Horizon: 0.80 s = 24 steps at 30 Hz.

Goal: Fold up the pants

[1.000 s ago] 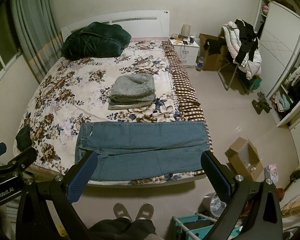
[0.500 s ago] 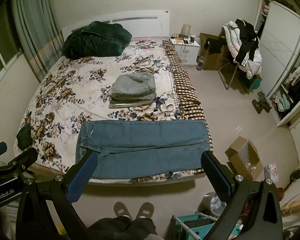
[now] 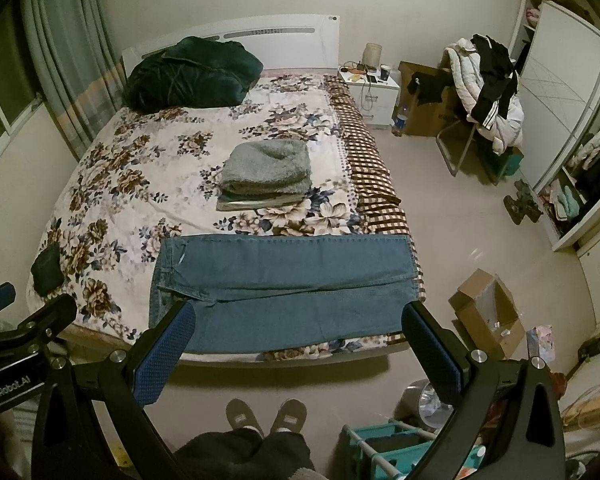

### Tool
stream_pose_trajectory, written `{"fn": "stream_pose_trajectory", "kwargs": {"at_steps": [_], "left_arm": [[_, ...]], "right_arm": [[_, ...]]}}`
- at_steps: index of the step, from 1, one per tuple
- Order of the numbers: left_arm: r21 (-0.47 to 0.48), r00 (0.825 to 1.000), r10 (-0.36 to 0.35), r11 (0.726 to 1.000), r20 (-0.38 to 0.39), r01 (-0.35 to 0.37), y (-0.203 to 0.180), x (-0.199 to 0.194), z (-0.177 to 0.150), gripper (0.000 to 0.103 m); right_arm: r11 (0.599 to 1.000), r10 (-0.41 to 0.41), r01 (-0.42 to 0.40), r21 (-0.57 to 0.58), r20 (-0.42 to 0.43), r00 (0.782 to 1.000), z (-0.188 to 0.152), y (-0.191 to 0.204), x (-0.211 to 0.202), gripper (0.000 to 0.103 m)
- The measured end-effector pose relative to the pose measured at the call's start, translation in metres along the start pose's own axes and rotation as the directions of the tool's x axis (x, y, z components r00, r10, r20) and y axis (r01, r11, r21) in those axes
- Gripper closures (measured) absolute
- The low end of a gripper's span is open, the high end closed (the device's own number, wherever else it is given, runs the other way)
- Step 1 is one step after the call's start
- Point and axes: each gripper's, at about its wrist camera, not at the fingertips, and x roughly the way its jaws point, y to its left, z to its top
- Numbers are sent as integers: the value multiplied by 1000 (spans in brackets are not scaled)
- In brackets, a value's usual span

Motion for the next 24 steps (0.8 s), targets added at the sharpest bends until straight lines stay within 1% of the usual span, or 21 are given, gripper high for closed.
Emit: {"fn": "stream_pose_trajectory", "kwargs": {"at_steps": [8,13,18,21,22,24], "left_arm": [[0,1000,0,1000,-2,0,-3,3,-6,0],[-9,1000,4,1000,-12,-4,-11,11,-9,0],[-26,999,9,1000,-32,-10,-18,25,0,0],[-53,999,23,998,-31,-24,-22,46,11,0],[-63,999,33,997,-29,-35,-22,56,16,0],[-75,997,72,994,-39,-75,-24,84,27,0]], "right_arm": [[1000,1,-1,1,-18,1000,1,-7,12,0],[1000,10,-10,-4,-35,999,3,-12,24,0],[1000,17,-17,2,-52,999,11,-22,39,0],[1000,15,-14,20,-65,998,18,-36,62,0],[999,11,-9,33,-76,997,22,-44,79,0],[999,8,-3,54,-91,996,31,-53,102,0]]}}
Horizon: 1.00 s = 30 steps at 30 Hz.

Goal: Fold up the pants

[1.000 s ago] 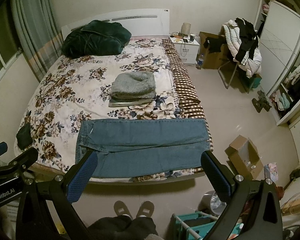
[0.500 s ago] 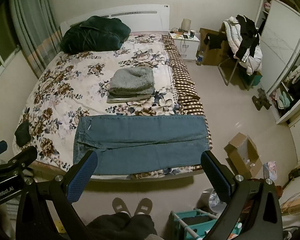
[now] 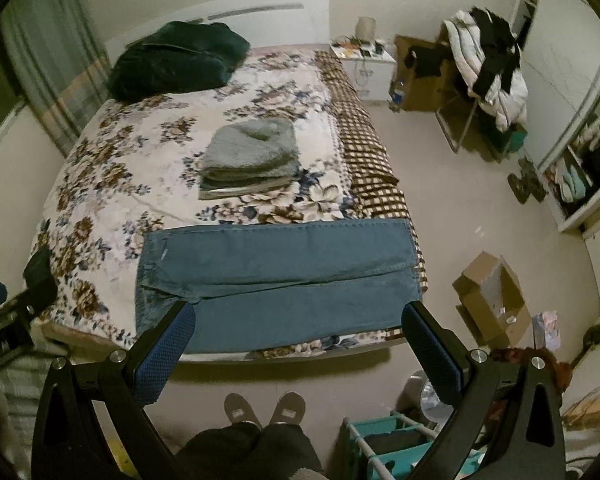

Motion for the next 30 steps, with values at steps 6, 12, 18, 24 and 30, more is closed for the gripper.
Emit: {"fn": "stream_pose_trajectory", "kwargs": {"at_steps": [6,12,18,24,30], "left_arm": [[-5,991,112,994,-74,-113,-11,101,38,0],[-37,967,150,986,-204,-161,-13,217,82,0],[-193,898,92,962,-429,-191,7,380,123,0],[-318,799,47,902,-599,-292,25,534,125,0],[-399,742,-8,847,-670,-351,36,620,115,13]], "right_arm": [[995,6,2,103,-83,997,42,-34,113,0],[976,-2,41,216,-180,984,94,-67,248,0],[913,16,105,395,-290,957,143,-100,424,0],[801,82,200,564,-434,897,148,-132,607,0],[687,108,313,655,-519,848,126,-161,717,0]]}}
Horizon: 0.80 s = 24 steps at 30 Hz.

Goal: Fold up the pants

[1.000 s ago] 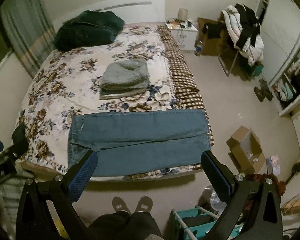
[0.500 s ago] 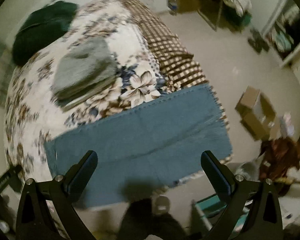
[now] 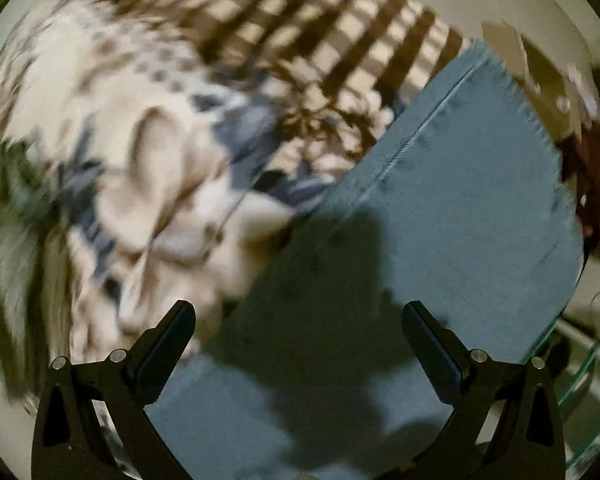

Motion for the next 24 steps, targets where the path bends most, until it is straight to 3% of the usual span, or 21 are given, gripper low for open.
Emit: {"fn": "stream_pose_trajectory", "kwargs": {"at_steps": [2,3,4,5,6,7,10,11,14,19,21,24], "left_arm": [[-45,999,-36,998,12,36,7,0,-1,25],[-55,998,-48,997,28,49,10,-5,-4,31],[-62,996,-64,996,65,68,14,-14,-11,48],[-57,992,-67,996,102,73,16,-24,-19,69],[-49,991,-45,997,124,52,17,-32,-25,86],[-36,986,-65,997,151,72,20,-43,-35,99],[-8,971,-111,993,210,115,30,-74,-62,99],[-3,966,-123,992,229,127,36,-84,-72,99],[31,940,-168,986,296,166,59,-121,-111,100],[109,901,-231,973,366,205,104,-168,-204,99],[130,898,-238,970,370,204,130,-151,-211,100],[133,917,-230,972,327,196,168,-109,-244,100]], "right_arm": [[999,1,-1,38,-9,1000,10,-1,20,5],[999,11,-11,42,-7,1000,13,0,28,13],[999,9,-9,41,-9,1000,15,0,33,27],[999,7,-7,39,-8,1000,17,1,38,34],[999,2,-2,34,-3,1000,18,2,41,50],[999,1,-1,32,12,1000,19,1,42,74],[998,53,-54,27,47,998,18,-9,39,98],[998,65,-66,19,64,996,15,-11,36,101],[996,91,-87,-35,129,988,5,-23,18,103],[988,125,-105,-115,185,975,-34,-61,-17,103],[984,131,-107,-140,175,976,-51,-82,-37,103],[979,126,-102,-179,130,984,-75,-135,-56,103]]}}
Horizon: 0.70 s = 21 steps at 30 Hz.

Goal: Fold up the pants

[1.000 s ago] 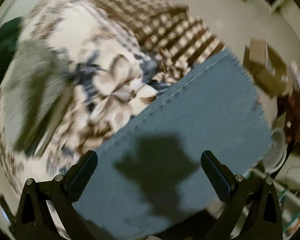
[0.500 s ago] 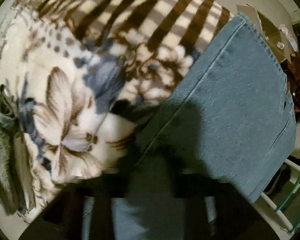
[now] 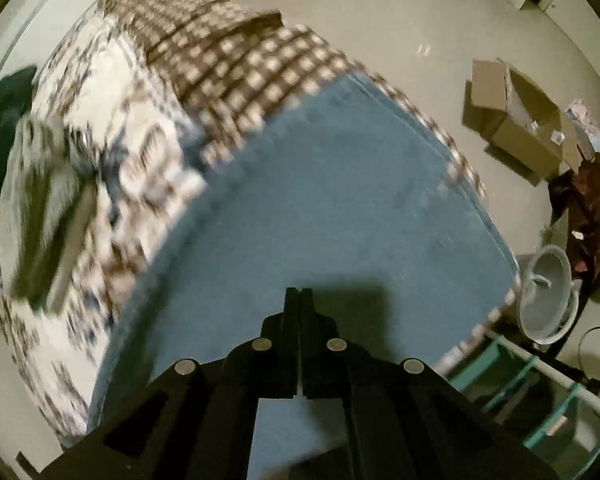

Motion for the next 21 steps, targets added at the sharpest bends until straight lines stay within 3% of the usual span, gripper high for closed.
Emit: {"fn": "stream_pose_trajectory", "kwargs": {"at_steps": [3,5,6,7,11,13,17,18,19,20,21], "left_arm": [[-30,997,58,998,-48,-59,33,32,-30,102],[-83,995,55,995,-86,-62,45,57,-37,102],[-102,994,52,993,-97,-61,51,66,-41,102],[-112,993,47,992,-109,-59,54,73,-43,102],[-179,993,-34,984,-111,14,59,85,-41,100],[-207,991,-75,977,-111,50,59,86,-38,100],[-252,986,-139,961,-94,111,60,91,-32,100],[-260,986,-139,959,-97,109,62,93,-32,100],[-275,985,-142,955,-101,110,64,96,-32,100],[-286,984,-149,951,-100,115,69,99,-33,100],[-306,983,-158,944,-95,122,74,100,-36,100]], "right_arm": [[997,80,-81,-4,-84,993,-23,-27,2,100],[987,160,-159,19,-119,980,-22,-29,11,84],[980,199,-196,40,-110,974,-20,-29,13,60],[974,224,-220,53,-94,970,-16,-29,15,50],[972,230,-226,72,-55,972,29,-7,45,45],[977,197,-192,94,-44,979,55,4,63,45],[972,214,-205,115,-72,974,89,21,101,46],[970,223,-213,116,-83,971,94,25,108,68],[972,211,-203,120,-65,975,95,25,109,98],[979,174,-167,120,-48,984,93,24,105,98],[974,194,-188,125,-36,980,90,21,100,98]]}}
